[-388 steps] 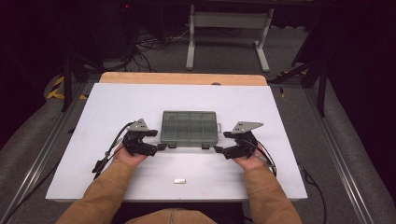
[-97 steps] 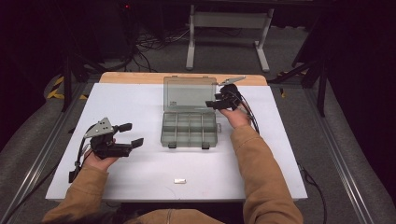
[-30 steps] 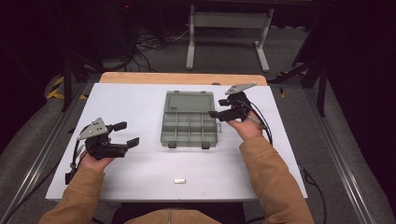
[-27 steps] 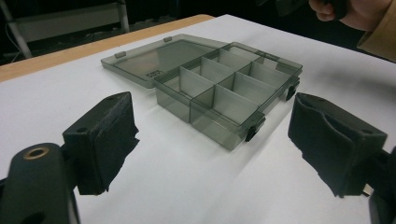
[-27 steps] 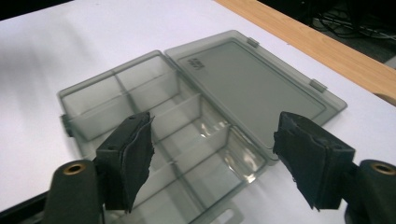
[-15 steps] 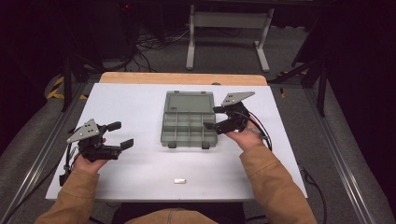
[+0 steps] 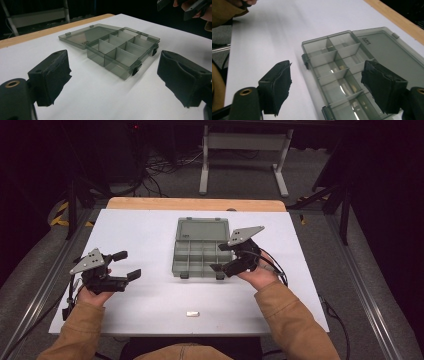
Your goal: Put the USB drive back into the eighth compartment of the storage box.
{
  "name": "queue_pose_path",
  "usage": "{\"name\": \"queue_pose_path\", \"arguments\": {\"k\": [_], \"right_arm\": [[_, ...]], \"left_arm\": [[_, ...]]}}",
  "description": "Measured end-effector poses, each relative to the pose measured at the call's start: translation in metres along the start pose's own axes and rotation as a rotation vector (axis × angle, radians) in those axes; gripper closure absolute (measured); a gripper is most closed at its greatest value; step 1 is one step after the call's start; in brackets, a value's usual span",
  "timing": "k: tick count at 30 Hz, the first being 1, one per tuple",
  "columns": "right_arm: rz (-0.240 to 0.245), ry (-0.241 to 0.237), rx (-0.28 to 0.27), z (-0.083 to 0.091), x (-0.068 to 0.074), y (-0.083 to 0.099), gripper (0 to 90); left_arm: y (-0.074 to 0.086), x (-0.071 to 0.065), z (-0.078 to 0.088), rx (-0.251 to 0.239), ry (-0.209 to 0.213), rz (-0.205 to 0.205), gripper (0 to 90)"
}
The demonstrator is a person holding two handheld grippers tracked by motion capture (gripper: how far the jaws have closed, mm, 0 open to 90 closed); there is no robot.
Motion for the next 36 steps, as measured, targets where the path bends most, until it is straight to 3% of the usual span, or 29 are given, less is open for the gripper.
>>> {"name": "queue_pose_path", "arguments": {"k": [14, 36], "right_arm": [[0.043, -0.083, 0.118, -0.021, 0.022, 0.001, 23.9], [0.068, -0.167, 0.262, -0.049, 0.039, 0.009, 23.9]], "left_arm": [[0.0, 0.0, 0.0, -0.001, 0.001, -0.006, 11.8], [-0.001, 0.0, 0.0, -0.004, 0.002, -0.012, 11.8]]}}
Point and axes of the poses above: each handheld gripper's, and its own axes: z roughly backward along the jaws, y roughly out of its underside, x roughly to its left, the point moved 6 cm from there along -z, roughly forward along the jaws, and after that the axes turned 15 degrees about -y, right-handed, at the moved point
